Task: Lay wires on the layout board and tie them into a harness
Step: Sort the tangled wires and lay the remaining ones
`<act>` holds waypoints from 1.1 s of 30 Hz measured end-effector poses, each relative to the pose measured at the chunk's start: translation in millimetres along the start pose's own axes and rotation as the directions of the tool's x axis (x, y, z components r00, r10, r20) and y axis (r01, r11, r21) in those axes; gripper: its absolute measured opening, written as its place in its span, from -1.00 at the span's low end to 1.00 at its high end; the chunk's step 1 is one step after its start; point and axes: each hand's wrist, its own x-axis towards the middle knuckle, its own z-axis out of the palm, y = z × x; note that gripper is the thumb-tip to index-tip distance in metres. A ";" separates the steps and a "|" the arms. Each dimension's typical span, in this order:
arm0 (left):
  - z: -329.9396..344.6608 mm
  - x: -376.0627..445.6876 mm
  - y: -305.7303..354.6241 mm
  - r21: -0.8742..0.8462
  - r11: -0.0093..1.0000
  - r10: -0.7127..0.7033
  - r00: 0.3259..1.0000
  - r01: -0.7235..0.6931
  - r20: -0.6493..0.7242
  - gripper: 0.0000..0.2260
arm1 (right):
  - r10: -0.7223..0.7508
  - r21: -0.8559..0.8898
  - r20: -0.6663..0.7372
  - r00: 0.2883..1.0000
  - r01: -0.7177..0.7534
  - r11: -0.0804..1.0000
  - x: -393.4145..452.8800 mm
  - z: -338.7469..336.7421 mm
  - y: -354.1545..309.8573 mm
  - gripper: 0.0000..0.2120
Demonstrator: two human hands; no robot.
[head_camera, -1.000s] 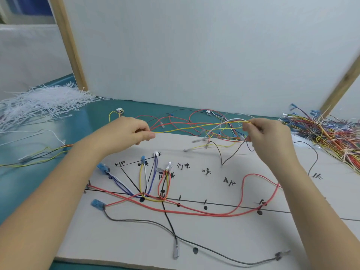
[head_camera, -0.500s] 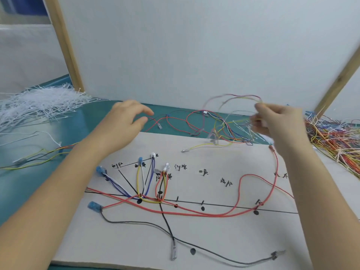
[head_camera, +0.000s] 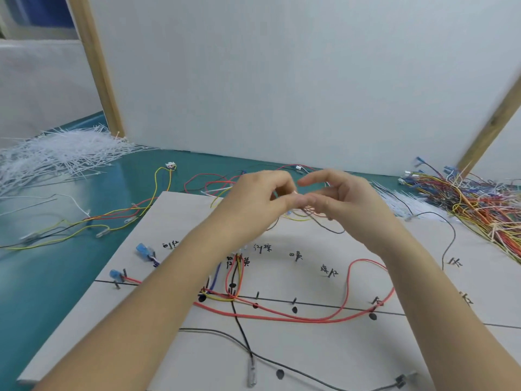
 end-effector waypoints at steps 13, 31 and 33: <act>0.3 -3.9 -10.0 -0.579 0.764 -0.247 0.959 0.283 0.142 -0.90 | 0.001 -0.116 0.023 1.000 0.002 0.993 -5.2 5.8 -0.1 -0.85; -13.0 -7.7 -1.4 -0.333 0.930 -0.080 0.970 0.155 0.230 -0.92 | 0.105 0.113 0.083 0.991 -0.114 0.987 -10.1 7.6 -3.8 -0.85; -14.3 -7.0 -1.6 -0.271 0.952 -0.084 0.974 0.142 0.212 -0.91 | 0.118 0.073 0.076 0.990 -0.124 0.990 -9.3 8.2 -3.1 -0.85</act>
